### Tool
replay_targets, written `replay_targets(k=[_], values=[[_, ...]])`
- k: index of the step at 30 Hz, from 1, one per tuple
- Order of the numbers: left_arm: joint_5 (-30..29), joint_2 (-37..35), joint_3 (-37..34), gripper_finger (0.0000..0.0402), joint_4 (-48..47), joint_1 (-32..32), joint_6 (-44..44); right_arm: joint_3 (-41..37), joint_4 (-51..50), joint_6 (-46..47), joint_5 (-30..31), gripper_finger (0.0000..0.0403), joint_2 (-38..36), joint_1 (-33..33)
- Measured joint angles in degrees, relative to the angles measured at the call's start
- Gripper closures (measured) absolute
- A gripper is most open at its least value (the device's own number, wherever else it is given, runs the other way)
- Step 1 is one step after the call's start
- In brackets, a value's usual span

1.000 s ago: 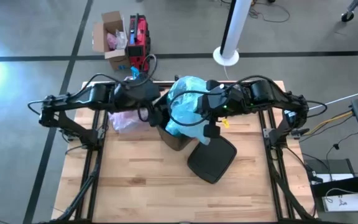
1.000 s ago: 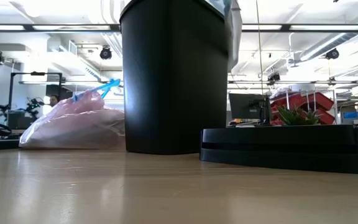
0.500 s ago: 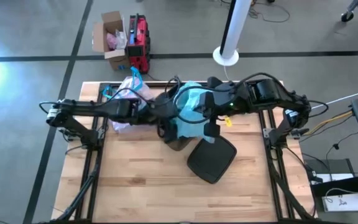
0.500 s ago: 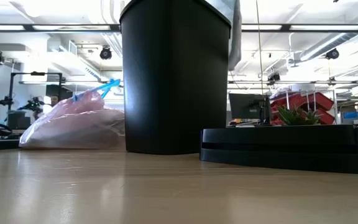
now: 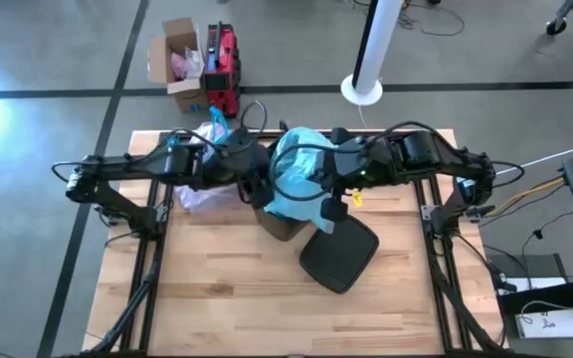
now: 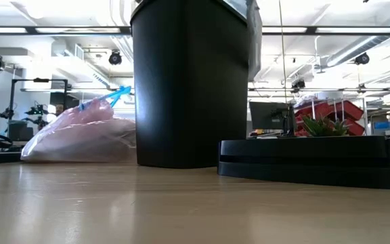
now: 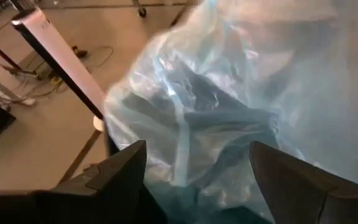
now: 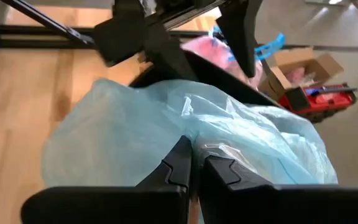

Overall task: Place trash/remove bag and relplace
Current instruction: Insert the new blue trash bag into the black trash bin

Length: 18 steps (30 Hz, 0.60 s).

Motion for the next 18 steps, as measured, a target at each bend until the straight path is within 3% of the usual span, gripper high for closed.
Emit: replay_targets(k=[7,13,18], values=[[-4.04,3.90,-2.88,0.0132,1.87,-0.15,-3.65,-3.55,-0.33,1.60,-0.96,0.0388,0.04,0.42],[-5.08,3.34,-0.34,0.0132,0.63,-1.49,0.52,-4.72,1.04,-0.90,-0.81,0.0319,0.04,0.61],[-10.96,-0.09,3.74,0.0132,-2.81,-1.50,3.27,-4.86,4.80,-1.79,3.22,0.0265,-0.02,0.61]])
